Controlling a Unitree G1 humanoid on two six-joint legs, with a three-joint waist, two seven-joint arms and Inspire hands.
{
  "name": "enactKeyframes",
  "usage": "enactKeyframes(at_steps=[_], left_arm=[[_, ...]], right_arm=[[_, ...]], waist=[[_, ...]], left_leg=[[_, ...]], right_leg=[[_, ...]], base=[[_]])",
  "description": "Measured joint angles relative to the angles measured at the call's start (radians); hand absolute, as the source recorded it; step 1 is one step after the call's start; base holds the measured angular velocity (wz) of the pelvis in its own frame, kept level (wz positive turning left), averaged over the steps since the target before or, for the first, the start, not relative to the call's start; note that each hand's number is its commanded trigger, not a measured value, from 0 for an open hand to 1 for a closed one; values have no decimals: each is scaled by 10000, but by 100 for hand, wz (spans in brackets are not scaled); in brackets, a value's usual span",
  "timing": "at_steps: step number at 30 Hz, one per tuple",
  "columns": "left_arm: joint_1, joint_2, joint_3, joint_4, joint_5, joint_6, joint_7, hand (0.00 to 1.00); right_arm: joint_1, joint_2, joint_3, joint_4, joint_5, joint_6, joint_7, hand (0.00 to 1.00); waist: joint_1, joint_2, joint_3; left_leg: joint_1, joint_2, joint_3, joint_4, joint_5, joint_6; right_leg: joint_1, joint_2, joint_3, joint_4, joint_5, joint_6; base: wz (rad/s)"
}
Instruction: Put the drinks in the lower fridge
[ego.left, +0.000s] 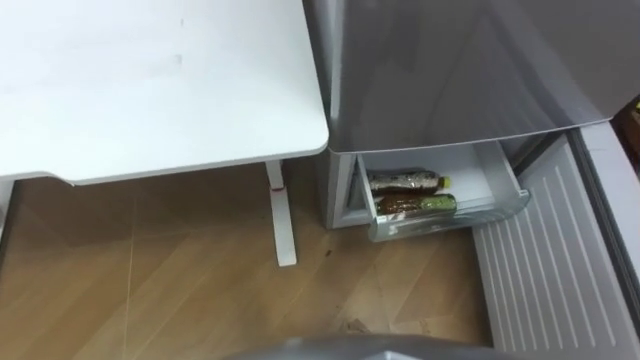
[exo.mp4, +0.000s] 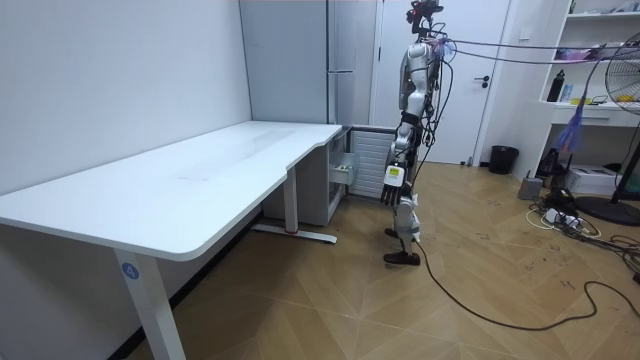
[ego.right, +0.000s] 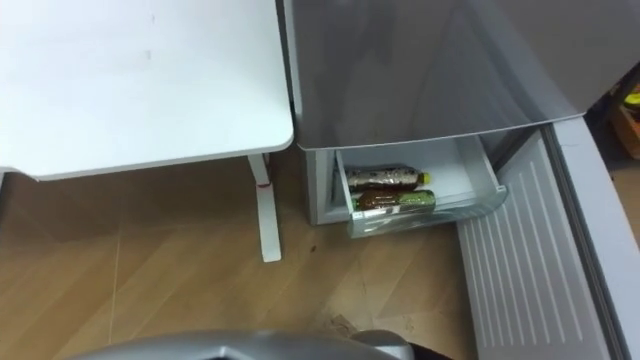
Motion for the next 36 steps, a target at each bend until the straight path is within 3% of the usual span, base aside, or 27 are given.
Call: enactKeyframes(at_steps=[10,19,24,27,29,32,36], left_arm=[[38,-5,3,69,-8,-65,-307,0],[-3,4,-72,99,-18,-44,-445,0],[-330,44,-390,197,-78,-55,-489,0],[-852,41,-392,404,-20,-217,-490,0],[-1154,41,-393,517,-20,-395,-492,0],[-1649,66,-387,1064,-42,-539,-500,0],[-1802,101,-419,1326,-320,-584,-499,0]], right_arm=[[-113,13,-753,-15,2865,0,-48,0],[-1058,-31,-1145,-416,6637,-64,-142,0],[-1815,-39,-1279,-457,7602,-267,-112,0],[-2140,-43,-1309,-475,8070,-437,135,0],[-2475,-48,-1410,-436,8374,-525,341,0],[-2971,-76,-1754,-41,8380,-662,565,0],[-3269,-118,-1781,86,8435,-709,756,0]], waist=[[-52,47,-14],[-22,139,-73],[23,157,-23],[187,217,73],[293,308,172],[422,324,202],[572,277,230]], left_leg=[[-12,-5,-141,28,-1,-1],[-557,-25,-410,322,-3,-4],[-1361,-35,-480,882,-3,-4],[-1999,-29,-485,1366,-6,-3],[-2680,-70,-479,2067,-105,28],[-3717,-137,-483,3258,-432,80],[-4967,-141,-516,4872,-1043,143]], right_leg=[[71,-11,-114,-14,-55,-5],[-310,-77,-417,48,-72,-34],[-1044,-220,-623,626,-184,-92],[-1594,-300,-643,1047,-219,-153],[-2357,-512,-610,1902,-482,-225],[-3552,-808,-475,3365,-1015,-283],[-4876,-1066,-250,5129,-1691,-306]], base=[[3],[9],[8],[5],[-6],[2],[6]])
